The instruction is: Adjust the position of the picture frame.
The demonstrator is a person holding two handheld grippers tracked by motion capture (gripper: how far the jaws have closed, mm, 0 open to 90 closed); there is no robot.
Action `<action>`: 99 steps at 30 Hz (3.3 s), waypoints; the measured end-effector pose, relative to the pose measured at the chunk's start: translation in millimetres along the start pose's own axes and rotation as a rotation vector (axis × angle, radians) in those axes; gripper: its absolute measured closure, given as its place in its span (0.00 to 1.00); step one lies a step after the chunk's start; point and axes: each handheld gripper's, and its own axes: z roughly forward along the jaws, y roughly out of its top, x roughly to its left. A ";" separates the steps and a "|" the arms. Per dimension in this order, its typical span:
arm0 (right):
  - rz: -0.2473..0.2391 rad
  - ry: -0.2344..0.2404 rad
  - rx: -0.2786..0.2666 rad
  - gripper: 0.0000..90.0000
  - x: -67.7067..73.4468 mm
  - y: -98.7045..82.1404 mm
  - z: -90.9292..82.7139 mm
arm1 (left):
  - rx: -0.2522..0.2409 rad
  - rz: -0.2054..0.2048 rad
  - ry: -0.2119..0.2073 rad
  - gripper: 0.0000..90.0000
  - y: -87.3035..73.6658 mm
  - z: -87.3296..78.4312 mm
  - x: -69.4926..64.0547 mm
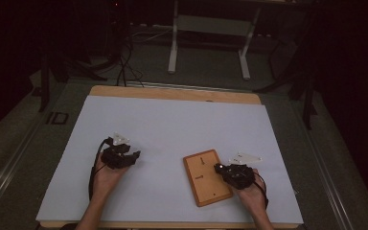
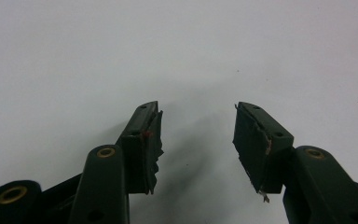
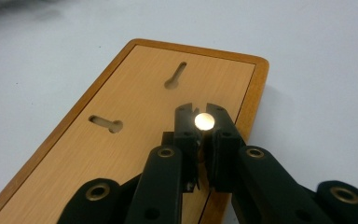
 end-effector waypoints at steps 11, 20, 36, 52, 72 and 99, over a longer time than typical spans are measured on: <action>-0.056 -0.022 -0.048 0.94 -2.1 12.2 -3.7 | 0.001 0.001 -0.003 0.56 0.0 0.4 0.2; -0.101 -0.001 -0.079 0.94 2.1 23.7 -2.8 | -0.001 0.001 -0.014 0.61 0.0 0.5 0.5; -0.183 0.081 -0.098 0.94 21.8 47.3 17.1 | -0.005 0.001 -0.039 0.73 0.1 -0.4 0.9; -0.246 0.170 -0.115 0.94 43.5 67.1 44.7 | -0.035 0.037 -0.148 1.00 5.2 -0.4 -5.8; -0.307 0.246 -0.086 0.94 58.5 75.1 66.6 | 0.026 0.171 -0.234 1.00 12.4 15.8 -25.2; -0.187 0.218 -0.044 0.94 41.4 80.4 90.5 | 0.060 0.166 -0.240 1.00 2.4 7.8 -33.7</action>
